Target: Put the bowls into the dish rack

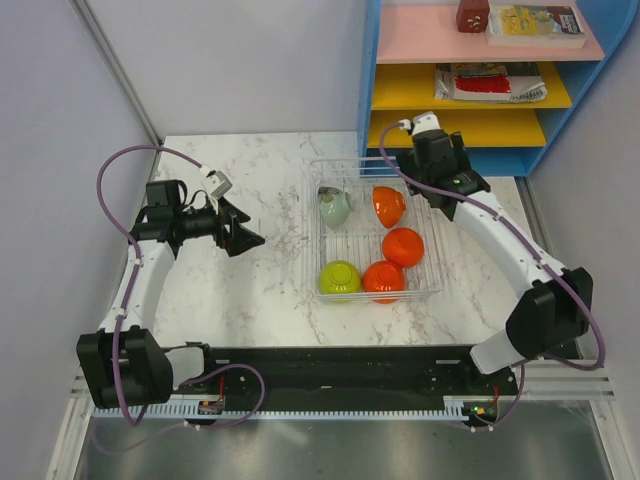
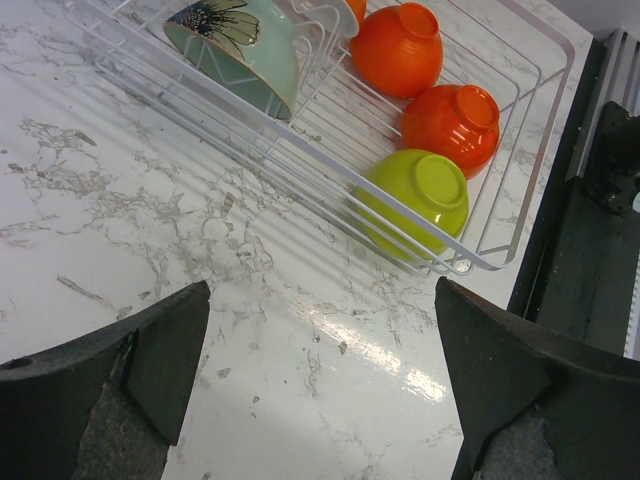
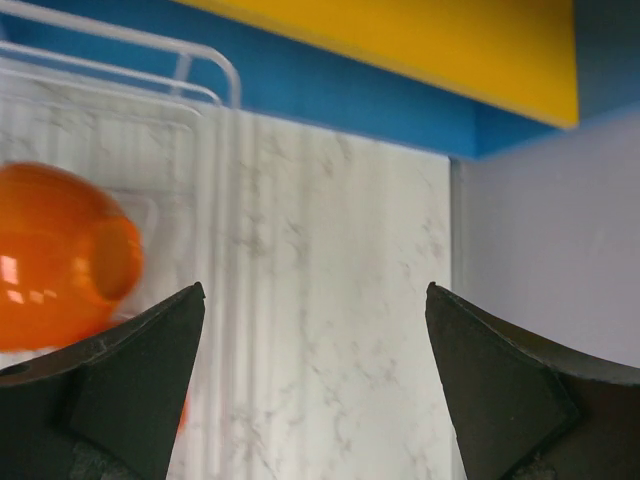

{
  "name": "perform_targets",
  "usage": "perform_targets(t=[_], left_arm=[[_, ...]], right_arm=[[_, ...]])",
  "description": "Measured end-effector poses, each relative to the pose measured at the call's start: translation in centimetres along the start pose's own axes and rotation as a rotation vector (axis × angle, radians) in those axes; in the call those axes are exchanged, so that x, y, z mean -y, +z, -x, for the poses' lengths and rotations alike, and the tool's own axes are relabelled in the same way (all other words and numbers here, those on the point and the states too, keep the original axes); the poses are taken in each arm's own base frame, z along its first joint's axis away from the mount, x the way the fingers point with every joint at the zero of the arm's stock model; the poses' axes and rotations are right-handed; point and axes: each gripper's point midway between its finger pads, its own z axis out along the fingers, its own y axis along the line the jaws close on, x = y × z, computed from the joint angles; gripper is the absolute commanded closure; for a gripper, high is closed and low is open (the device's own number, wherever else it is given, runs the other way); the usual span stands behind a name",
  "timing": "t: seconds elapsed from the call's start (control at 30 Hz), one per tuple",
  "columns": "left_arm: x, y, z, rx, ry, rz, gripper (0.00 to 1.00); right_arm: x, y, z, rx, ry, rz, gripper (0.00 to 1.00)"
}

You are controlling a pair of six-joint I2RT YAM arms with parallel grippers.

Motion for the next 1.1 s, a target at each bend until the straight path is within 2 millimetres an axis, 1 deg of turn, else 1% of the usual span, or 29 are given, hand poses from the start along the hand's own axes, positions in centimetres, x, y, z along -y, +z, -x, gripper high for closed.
perform_targets(t=[0.07,0.1,0.17,0.23,0.3,0.43,0.53,0.63,0.83,0.93,1.1], left_arm=[[0.0,0.0,0.0,0.0,0.0,0.0,0.0],[0.0,0.0,0.0,0.0,0.0,0.0,0.0],[0.0,0.0,0.0,0.0,0.0,0.0,0.0],[0.0,0.0,0.0,0.001,0.001,0.0,0.0],[0.1,-0.1,0.1,0.002,0.005,0.002,0.0],[0.1,-0.1,0.2,0.003,0.016,0.005,0.0],[0.1,-0.1,0.1,0.002,0.015,0.006,0.0],[0.1,-0.1,-0.1,0.0,0.01,0.005,0.0],[0.1,0.0,-0.4,-0.003,0.004,0.004,0.0],[0.1,0.0,-0.5,-0.003,0.004,0.004,0.0],[0.1,0.0,-0.6,-0.004,0.003,0.003,0.0]], right_arm=[[2.9,-0.2,-2.4,-0.042,-0.002,-0.047,0.02],[3.8,-0.5,-3.4,-0.057,-0.007,-0.062,0.02],[5.0,-0.9,-5.1,-0.079,-0.019,-0.077,0.02],[5.6,-1.0,-6.7,-0.103,-0.03,-0.085,0.02],[5.7,-0.7,-8.4,-0.134,-0.042,-0.082,0.02],[5.8,0.3,-12.6,-0.226,-0.049,-0.067,0.02],[6.3,1.3,-15.0,-0.284,-0.033,-0.056,0.02],[6.2,2.2,-15.9,-0.307,-0.021,-0.038,0.02],[3.5,4.0,-16.5,-0.316,-0.016,0.078,0.04],[2.5,4.6,-16.6,-0.32,-0.016,0.119,0.05],[2.0,4.9,-16.0,-0.306,-0.008,0.144,0.06]])
